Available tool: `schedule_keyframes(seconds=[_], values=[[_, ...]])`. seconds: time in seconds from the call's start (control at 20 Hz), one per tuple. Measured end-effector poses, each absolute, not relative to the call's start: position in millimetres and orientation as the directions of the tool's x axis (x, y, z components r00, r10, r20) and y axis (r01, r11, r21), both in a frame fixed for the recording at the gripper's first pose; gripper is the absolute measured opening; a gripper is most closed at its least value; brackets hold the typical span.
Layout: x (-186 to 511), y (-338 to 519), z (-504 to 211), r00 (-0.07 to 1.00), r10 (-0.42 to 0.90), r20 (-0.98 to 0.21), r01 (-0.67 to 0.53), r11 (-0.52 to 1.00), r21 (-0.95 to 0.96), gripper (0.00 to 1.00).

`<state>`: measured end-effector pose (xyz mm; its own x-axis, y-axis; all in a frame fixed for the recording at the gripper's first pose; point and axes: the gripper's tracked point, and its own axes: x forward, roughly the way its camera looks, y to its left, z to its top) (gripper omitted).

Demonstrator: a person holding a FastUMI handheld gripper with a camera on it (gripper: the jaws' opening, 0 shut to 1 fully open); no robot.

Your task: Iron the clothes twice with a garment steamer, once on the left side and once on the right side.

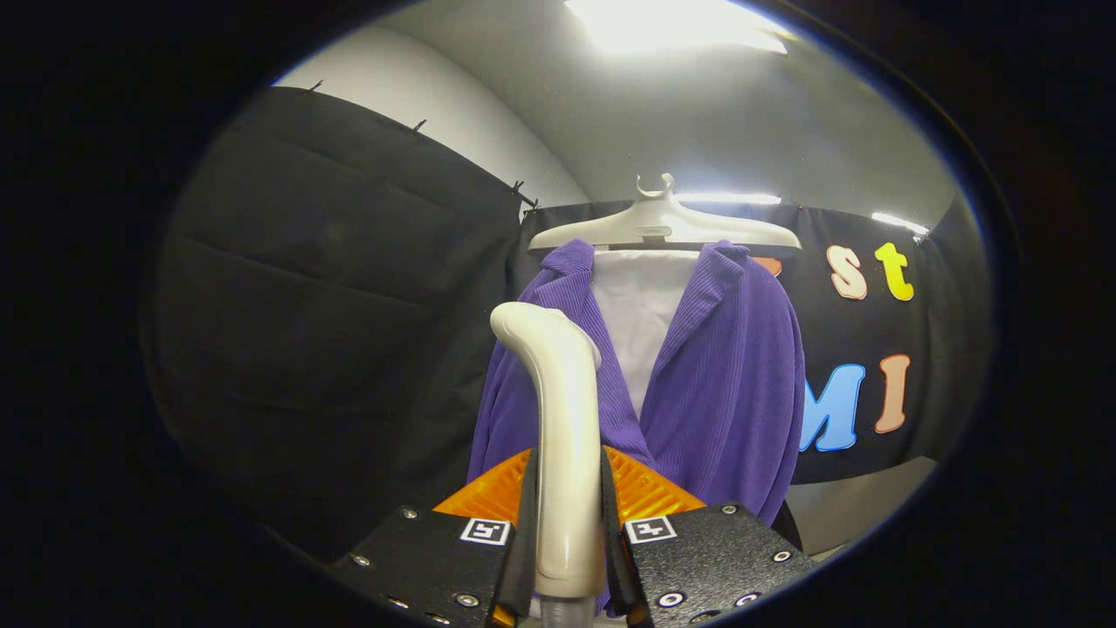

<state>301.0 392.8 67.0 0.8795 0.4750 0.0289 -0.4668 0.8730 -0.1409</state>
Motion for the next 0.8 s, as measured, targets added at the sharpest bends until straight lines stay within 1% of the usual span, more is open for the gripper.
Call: schedule_keyframes(seconds=[0.3, 0.8], values=[[290, 388, 26, 0.878, 0.478, -0.033, -0.476, 0.864, -0.162, 0.34], [276, 363, -41, 0.876, 0.458, -0.151, -0.477, 0.869, -0.129, 0.34]])
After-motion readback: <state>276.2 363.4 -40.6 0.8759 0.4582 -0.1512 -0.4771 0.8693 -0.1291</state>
